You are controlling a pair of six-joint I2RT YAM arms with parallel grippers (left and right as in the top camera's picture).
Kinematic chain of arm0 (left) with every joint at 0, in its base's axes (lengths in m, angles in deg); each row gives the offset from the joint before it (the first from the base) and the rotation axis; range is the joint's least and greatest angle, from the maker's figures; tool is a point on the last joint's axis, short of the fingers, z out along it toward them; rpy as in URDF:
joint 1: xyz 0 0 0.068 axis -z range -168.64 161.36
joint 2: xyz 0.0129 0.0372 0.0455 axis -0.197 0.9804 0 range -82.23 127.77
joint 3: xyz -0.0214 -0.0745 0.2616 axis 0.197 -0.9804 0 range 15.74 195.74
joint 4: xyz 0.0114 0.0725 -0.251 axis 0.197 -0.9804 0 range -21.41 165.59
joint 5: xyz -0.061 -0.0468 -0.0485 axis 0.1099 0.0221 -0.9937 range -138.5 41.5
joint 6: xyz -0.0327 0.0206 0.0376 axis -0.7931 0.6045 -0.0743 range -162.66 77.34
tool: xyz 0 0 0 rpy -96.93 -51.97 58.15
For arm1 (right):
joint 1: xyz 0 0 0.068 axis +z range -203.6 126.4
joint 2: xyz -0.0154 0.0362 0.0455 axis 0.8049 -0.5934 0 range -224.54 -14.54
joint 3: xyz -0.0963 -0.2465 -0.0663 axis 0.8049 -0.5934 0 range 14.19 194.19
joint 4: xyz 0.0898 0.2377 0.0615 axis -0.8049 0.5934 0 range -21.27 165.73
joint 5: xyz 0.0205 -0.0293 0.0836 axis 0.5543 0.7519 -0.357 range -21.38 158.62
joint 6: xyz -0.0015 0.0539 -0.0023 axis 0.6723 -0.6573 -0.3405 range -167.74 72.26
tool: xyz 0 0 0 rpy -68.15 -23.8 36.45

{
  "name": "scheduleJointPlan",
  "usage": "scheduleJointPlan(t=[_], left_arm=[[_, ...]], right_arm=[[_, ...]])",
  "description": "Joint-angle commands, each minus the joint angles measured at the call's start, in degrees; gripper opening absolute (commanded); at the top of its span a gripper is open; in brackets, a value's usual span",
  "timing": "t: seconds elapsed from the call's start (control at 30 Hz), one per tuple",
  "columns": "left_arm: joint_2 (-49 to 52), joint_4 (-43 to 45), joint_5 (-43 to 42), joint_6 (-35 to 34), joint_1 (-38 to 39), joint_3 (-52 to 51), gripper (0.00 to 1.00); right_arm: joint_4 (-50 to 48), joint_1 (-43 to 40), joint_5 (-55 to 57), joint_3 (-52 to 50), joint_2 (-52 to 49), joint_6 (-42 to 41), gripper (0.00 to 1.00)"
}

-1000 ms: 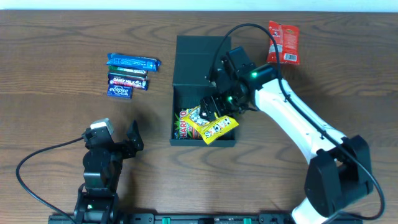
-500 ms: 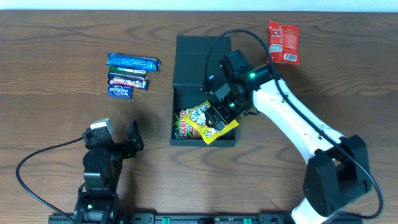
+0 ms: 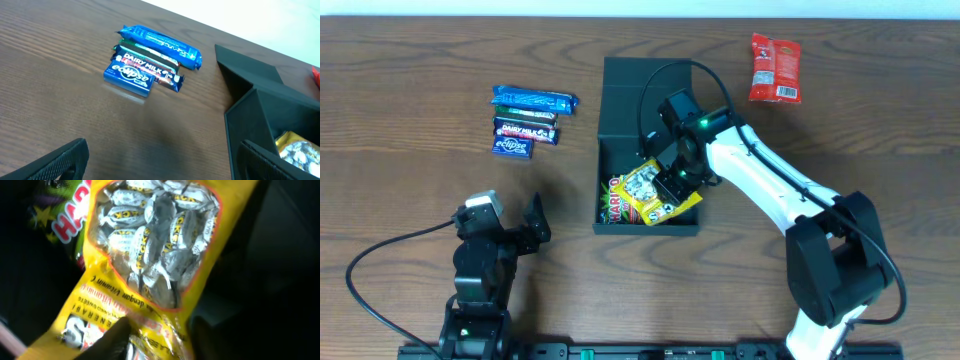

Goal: Pack container
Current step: 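Push the yellow bag down into the box with the right gripper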

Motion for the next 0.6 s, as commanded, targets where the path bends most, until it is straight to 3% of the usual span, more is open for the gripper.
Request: scheduleJointPlan(t=[0.0,0.17,0.57], left_arm=[[0.09,0.04,-0.20,1.07,-0.13,-0.07,0.95],[0.09,0.04,-0.20,1.07,-0.13,-0.07,0.95],[0.09,0.04,-0.20,1.07,-0.13,-0.07,0.95]], right_arm=[[-0.39,0.52,0.50,0.90,-0.52,-0.13,0.27],[-0.92,0.52,0.48,1.20,-0.50,-5.16,0.01],[0.66,0.52,-2.05,4.09,-0.44,-35.15,0.02]])
